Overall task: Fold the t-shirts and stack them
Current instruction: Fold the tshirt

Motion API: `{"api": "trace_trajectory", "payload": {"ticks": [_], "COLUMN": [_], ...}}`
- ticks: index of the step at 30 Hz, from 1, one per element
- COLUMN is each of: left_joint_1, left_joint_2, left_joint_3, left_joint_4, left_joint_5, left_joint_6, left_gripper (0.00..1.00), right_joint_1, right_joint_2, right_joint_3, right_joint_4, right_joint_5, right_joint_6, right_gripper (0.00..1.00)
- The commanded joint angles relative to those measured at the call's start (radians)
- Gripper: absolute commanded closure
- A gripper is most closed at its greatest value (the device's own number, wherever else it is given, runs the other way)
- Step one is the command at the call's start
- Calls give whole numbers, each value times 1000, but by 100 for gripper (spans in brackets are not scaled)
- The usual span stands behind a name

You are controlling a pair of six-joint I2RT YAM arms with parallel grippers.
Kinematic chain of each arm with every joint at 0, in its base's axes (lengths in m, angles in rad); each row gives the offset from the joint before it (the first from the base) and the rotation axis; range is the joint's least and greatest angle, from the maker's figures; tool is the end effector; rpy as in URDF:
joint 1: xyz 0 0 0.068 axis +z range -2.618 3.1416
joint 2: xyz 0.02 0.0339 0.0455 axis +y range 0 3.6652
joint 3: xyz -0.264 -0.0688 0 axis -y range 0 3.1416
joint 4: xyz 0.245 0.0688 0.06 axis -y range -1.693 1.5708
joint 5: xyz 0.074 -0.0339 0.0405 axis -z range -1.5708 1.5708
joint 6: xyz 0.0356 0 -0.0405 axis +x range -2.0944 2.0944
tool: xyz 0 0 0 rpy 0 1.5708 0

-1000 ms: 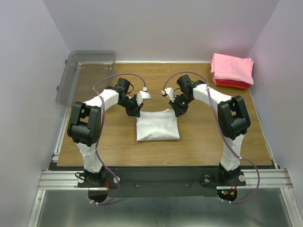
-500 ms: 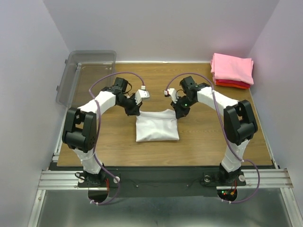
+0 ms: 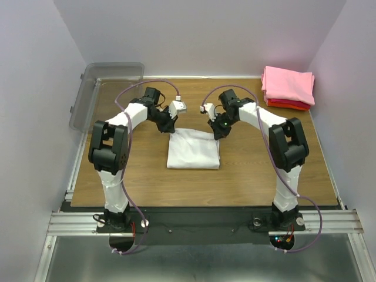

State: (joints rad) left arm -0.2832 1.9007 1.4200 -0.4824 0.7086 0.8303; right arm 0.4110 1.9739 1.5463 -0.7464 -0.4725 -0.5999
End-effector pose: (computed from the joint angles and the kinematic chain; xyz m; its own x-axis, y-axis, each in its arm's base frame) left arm 0.3855 -0.1363 0.2202 -0.1119 0.6163 -0.7796 0.9657 0.2525 0.0610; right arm 0.3714 0.1796 0.2119 -0.4060 -0.7253 -0.5560 -0.9041 0.4077 0.1283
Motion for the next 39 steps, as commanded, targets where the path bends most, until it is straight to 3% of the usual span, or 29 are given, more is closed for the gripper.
{"api": "trace_trajectory", "payload": {"ticks": [1, 4, 7, 8, 9, 11, 17, 21, 23, 25, 29, 32, 39], "left_joint_1": [12, 15, 33, 39, 51, 64, 85, 82, 79, 75, 70, 70, 87], "left_joint_2": [73, 93, 71, 60, 35, 5, -166, -233, -226, -197, -100, 13, 208], "left_joint_3": [62, 100, 137, 145, 158, 161, 30, -120, -171, -220, -230, -198, -40], "left_joint_4": [-7, -10, 7, 17, 33, 66, 183, 241, 289, 367, 453, 515, 484], "left_joint_5": [-14, -35, -53, -58, -57, -63, -51, 153, 213, 281, 328, 275, 192], "left_joint_6": [-22, -34, -71, -85, -97, -143, -295, -416, -480, -568, -689, -731, -740], "left_gripper": [84, 69, 65, 61, 57, 55, 55, 62, 64, 64, 64, 64, 70], "right_joint_1": [-21, -35, -67, -75, -89, -103, -115, -113, -113, -113, -115, -152, -222], "right_joint_2": [75, 75, 48, 40, 31, 3, -91, -115, -93, -37, 74, 158, 324], "right_joint_3": [29, 52, 80, 99, 109, 144, 149, 45, 18, 5, 12, 34, 159], "right_joint_4": [31, 42, 45, 45, 47, 47, 47, 51, 58, 74, 139, 203, 206], "right_joint_5": [40, 72, 72, 75, 83, 95, 46, -218, -317, -431, -480, -468, -457], "right_joint_6": [-12, -1, 31, 54, 64, 104, 245, 362, 405, 448, 500, 523, 503], "right_gripper": [94, 87, 85, 77, 58, 50, 51, 64, 65, 66, 68, 69, 68]}}
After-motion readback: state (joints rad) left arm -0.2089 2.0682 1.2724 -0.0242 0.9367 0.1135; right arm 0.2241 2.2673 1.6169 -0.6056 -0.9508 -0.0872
